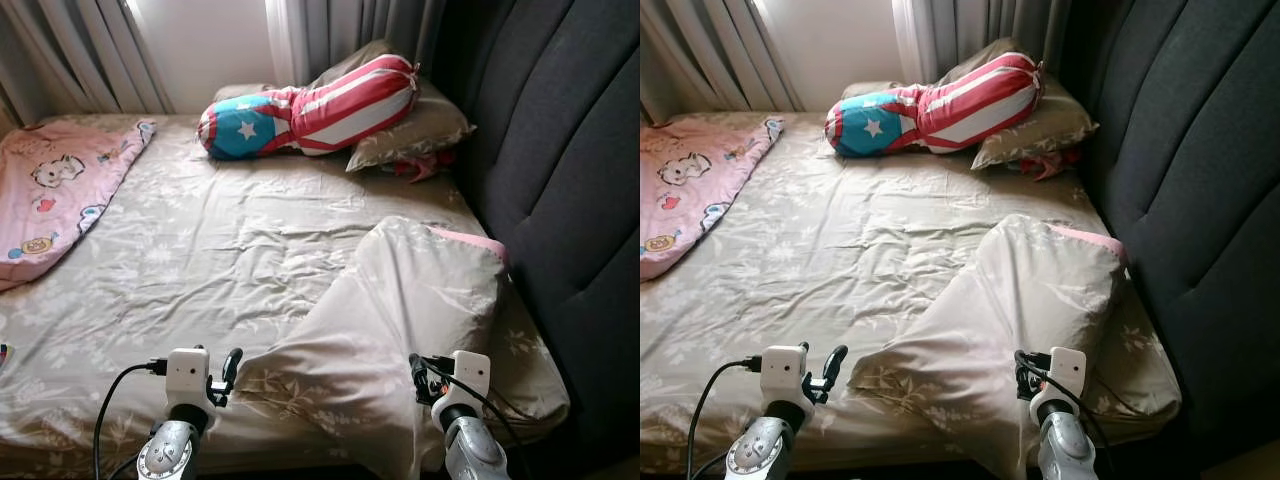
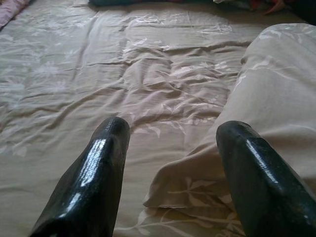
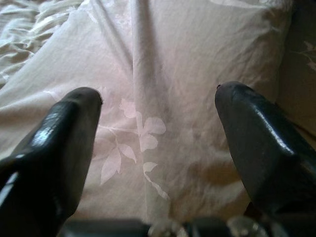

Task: Clean up the room

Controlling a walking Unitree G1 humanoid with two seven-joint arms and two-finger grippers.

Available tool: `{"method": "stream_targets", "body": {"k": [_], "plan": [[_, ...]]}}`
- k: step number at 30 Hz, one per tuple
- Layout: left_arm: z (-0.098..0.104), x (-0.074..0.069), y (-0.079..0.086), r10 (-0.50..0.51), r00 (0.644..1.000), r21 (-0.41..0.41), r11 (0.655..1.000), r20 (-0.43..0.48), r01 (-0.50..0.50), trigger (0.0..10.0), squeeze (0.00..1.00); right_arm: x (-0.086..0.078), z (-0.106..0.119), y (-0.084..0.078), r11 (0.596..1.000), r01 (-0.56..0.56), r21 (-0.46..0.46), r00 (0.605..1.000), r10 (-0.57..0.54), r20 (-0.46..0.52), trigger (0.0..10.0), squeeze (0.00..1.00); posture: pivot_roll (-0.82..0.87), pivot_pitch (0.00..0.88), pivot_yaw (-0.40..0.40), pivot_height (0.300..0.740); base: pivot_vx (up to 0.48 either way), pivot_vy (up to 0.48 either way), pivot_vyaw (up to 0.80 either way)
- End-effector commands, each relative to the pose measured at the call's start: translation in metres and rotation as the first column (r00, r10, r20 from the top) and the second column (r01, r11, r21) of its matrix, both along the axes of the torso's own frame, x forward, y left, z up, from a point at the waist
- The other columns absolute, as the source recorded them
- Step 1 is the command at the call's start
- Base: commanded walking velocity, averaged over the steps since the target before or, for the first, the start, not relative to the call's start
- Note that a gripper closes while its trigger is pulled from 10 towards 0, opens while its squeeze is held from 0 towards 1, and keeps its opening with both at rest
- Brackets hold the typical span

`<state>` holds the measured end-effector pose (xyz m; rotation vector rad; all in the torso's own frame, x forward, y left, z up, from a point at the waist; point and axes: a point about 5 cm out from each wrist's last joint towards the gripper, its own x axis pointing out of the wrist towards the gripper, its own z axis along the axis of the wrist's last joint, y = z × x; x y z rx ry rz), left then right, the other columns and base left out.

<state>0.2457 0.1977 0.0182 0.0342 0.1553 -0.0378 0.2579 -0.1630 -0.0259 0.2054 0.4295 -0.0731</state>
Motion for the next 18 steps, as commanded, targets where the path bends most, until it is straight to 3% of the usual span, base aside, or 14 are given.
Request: {"method": "stream_targets", "body": {"k": [1, 18], "plan": [[0.0038, 0.0008, 0.0025, 0.004, 1.000, -0.006, 1.000, 0.010, -0.004, 10.0, 0.00, -0.0003, -0.0025, 0.0004, 1.000, 0.000, 0.000, 0.999, 0.000, -0.034, 10.0, 1.00, 0.05, 0.034, -0.011, 0.672, 0.000, 0.000, 0.00], [0.0103, 0.0017, 0.0033, -0.020, 1.000, -0.004, 1.000, 0.010, 0.020, 10.0, 0.00, -0.0012, -0.0085, -0.0054, 0.998, 0.058, -0.008, 0.990, -0.058, -0.131, 10.0, 1.00, 0.07, 0.063, 0.010, 0.672, 0.000, 0.000, 0.00]]}}
